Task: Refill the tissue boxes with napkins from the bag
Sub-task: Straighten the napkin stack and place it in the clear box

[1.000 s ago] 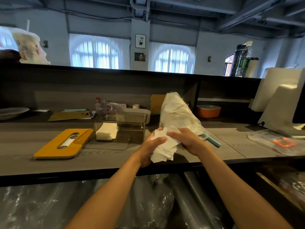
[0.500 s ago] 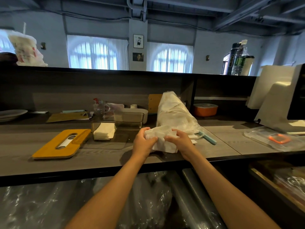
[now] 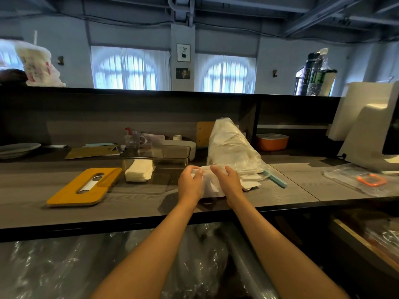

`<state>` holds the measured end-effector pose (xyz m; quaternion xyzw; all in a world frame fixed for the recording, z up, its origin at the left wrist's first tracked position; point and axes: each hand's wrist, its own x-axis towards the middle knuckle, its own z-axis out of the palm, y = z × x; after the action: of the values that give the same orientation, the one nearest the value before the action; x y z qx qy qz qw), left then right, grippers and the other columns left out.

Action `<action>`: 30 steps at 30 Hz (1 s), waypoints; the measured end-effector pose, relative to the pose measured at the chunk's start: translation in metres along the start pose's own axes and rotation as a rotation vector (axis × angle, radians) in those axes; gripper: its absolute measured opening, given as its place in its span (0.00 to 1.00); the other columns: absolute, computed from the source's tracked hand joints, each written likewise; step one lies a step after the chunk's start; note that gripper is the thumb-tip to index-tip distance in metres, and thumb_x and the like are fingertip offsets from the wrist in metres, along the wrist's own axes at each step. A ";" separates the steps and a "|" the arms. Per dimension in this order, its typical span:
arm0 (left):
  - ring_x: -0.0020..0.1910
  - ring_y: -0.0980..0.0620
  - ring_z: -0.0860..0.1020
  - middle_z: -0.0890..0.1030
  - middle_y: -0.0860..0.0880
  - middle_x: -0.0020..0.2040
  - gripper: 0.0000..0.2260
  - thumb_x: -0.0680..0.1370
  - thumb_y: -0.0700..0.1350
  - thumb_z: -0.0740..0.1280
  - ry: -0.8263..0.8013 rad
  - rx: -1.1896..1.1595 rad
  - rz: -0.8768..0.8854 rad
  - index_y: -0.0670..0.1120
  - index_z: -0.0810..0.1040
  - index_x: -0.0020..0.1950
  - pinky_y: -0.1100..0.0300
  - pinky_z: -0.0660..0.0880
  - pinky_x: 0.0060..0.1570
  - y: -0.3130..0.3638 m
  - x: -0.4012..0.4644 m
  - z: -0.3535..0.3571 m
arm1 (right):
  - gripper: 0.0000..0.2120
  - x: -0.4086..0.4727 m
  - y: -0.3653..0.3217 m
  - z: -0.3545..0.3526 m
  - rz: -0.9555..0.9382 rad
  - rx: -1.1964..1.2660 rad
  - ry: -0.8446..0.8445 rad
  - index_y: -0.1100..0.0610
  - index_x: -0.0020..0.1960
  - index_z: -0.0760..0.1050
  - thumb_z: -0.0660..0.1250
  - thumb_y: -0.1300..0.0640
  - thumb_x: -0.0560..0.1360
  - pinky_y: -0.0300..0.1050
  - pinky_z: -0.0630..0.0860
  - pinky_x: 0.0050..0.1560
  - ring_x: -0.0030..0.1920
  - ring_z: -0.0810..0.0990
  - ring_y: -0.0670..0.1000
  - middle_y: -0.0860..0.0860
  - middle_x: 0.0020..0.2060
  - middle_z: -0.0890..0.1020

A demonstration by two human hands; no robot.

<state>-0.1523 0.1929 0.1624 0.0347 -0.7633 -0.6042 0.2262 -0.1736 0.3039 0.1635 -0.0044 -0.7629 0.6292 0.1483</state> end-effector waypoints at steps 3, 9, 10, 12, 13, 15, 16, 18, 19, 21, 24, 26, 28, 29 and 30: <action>0.46 0.55 0.74 0.75 0.49 0.51 0.08 0.84 0.48 0.57 -0.003 -0.079 -0.036 0.47 0.73 0.55 0.63 0.72 0.39 0.003 -0.001 0.000 | 0.18 -0.001 -0.002 0.000 0.020 0.025 0.024 0.59 0.61 0.75 0.65 0.47 0.78 0.45 0.72 0.50 0.54 0.76 0.51 0.54 0.56 0.79; 0.40 0.57 0.73 0.75 0.48 0.46 0.12 0.84 0.51 0.57 0.061 -0.122 -0.050 0.43 0.73 0.53 0.64 0.68 0.35 0.004 -0.006 -0.003 | 0.26 -0.007 -0.003 0.009 0.003 0.037 0.060 0.60 0.72 0.66 0.65 0.51 0.79 0.43 0.69 0.55 0.62 0.73 0.54 0.55 0.65 0.73; 0.40 0.57 0.72 0.75 0.47 0.47 0.11 0.84 0.49 0.58 0.085 -0.097 -0.058 0.43 0.73 0.54 0.64 0.67 0.35 0.004 -0.006 -0.002 | 0.25 -0.007 -0.003 0.009 0.010 0.043 0.072 0.60 0.72 0.66 0.65 0.52 0.79 0.43 0.69 0.54 0.60 0.73 0.53 0.55 0.64 0.74; 0.41 0.58 0.71 0.75 0.46 0.51 0.07 0.84 0.46 0.57 0.119 -0.103 -0.080 0.44 0.71 0.56 0.65 0.67 0.35 0.003 -0.005 -0.002 | 0.19 -0.006 -0.003 0.009 0.025 0.072 0.104 0.59 0.68 0.70 0.64 0.55 0.79 0.39 0.69 0.46 0.54 0.73 0.49 0.55 0.61 0.76; 0.42 0.58 0.71 0.75 0.46 0.52 0.07 0.84 0.46 0.56 0.120 -0.126 -0.086 0.46 0.70 0.58 0.64 0.67 0.35 0.002 -0.004 -0.003 | 0.16 -0.006 -0.004 0.008 0.025 0.075 0.117 0.59 0.65 0.72 0.63 0.55 0.79 0.38 0.69 0.42 0.52 0.73 0.48 0.55 0.59 0.77; 0.43 0.58 0.71 0.74 0.48 0.53 0.08 0.84 0.47 0.56 0.081 -0.151 -0.071 0.48 0.69 0.62 0.64 0.68 0.36 0.004 -0.006 -0.003 | 0.15 -0.006 -0.003 0.009 0.015 0.079 0.103 0.58 0.64 0.73 0.63 0.53 0.79 0.40 0.71 0.44 0.53 0.74 0.49 0.55 0.58 0.78; 0.43 0.58 0.72 0.74 0.49 0.53 0.10 0.84 0.48 0.56 0.050 -0.140 -0.054 0.48 0.69 0.64 0.64 0.69 0.37 0.005 -0.007 -0.002 | 0.17 -0.006 -0.003 0.010 0.012 0.063 0.081 0.58 0.65 0.72 0.64 0.52 0.79 0.43 0.74 0.49 0.55 0.75 0.51 0.54 0.59 0.78; 0.44 0.58 0.73 0.74 0.50 0.54 0.12 0.84 0.49 0.57 0.036 -0.111 -0.037 0.48 0.69 0.65 0.64 0.68 0.37 0.005 -0.007 -0.001 | 0.18 -0.006 -0.002 0.010 0.027 0.034 0.075 0.57 0.65 0.73 0.65 0.50 0.78 0.49 0.76 0.55 0.57 0.76 0.53 0.53 0.58 0.77; 0.45 0.56 0.73 0.74 0.49 0.55 0.12 0.84 0.48 0.57 0.060 -0.109 -0.057 0.48 0.70 0.65 0.63 0.69 0.38 0.004 -0.006 -0.001 | 0.15 -0.005 -0.001 0.009 0.043 0.043 0.093 0.57 0.61 0.74 0.65 0.50 0.78 0.48 0.75 0.53 0.56 0.76 0.53 0.53 0.55 0.78; 0.50 0.51 0.73 0.74 0.48 0.57 0.10 0.84 0.47 0.57 0.109 -0.149 -0.132 0.48 0.70 0.64 0.60 0.71 0.43 0.002 -0.005 -0.003 | 0.11 -0.004 -0.001 0.007 0.069 0.065 0.136 0.58 0.52 0.76 0.64 0.50 0.79 0.46 0.72 0.48 0.51 0.76 0.53 0.53 0.46 0.78; 0.53 0.51 0.73 0.74 0.49 0.56 0.11 0.84 0.48 0.57 0.047 -0.146 -0.089 0.48 0.72 0.64 0.62 0.70 0.41 0.003 -0.007 -0.002 | 0.17 -0.005 -0.003 0.008 0.070 0.065 0.101 0.59 0.59 0.75 0.64 0.47 0.78 0.47 0.71 0.50 0.52 0.74 0.51 0.52 0.50 0.77; 0.53 0.52 0.73 0.75 0.49 0.56 0.12 0.83 0.49 0.59 0.013 -0.104 -0.039 0.47 0.73 0.64 0.65 0.68 0.39 0.005 -0.009 0.000 | 0.21 -0.006 -0.003 0.008 0.073 0.075 0.073 0.58 0.64 0.73 0.65 0.46 0.78 0.46 0.70 0.51 0.54 0.73 0.51 0.51 0.53 0.75; 0.51 0.52 0.74 0.76 0.48 0.56 0.09 0.83 0.49 0.60 0.065 -0.089 -0.066 0.48 0.74 0.60 0.63 0.71 0.40 0.005 -0.007 0.000 | 0.17 -0.004 -0.001 0.006 0.067 0.076 0.130 0.57 0.61 0.74 0.66 0.48 0.78 0.45 0.70 0.50 0.54 0.74 0.50 0.51 0.54 0.77; 0.51 0.51 0.74 0.76 0.48 0.55 0.08 0.83 0.49 0.60 0.092 -0.098 -0.093 0.49 0.73 0.58 0.60 0.72 0.43 0.004 -0.006 -0.001 | 0.14 -0.003 0.000 0.004 0.064 0.079 0.170 0.57 0.58 0.76 0.66 0.49 0.78 0.45 0.69 0.50 0.53 0.74 0.50 0.52 0.54 0.79; 0.51 0.51 0.74 0.77 0.48 0.54 0.07 0.83 0.49 0.59 0.098 -0.116 -0.110 0.49 0.73 0.57 0.59 0.72 0.45 0.003 -0.005 -0.002 | 0.12 -0.002 0.001 0.004 0.064 0.089 0.187 0.57 0.57 0.77 0.65 0.51 0.78 0.44 0.69 0.50 0.52 0.75 0.50 0.53 0.54 0.80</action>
<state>-0.1463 0.1938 0.1641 0.0929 -0.7118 -0.6566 0.2313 -0.1727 0.3001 0.1618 -0.0809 -0.7167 0.6636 0.1988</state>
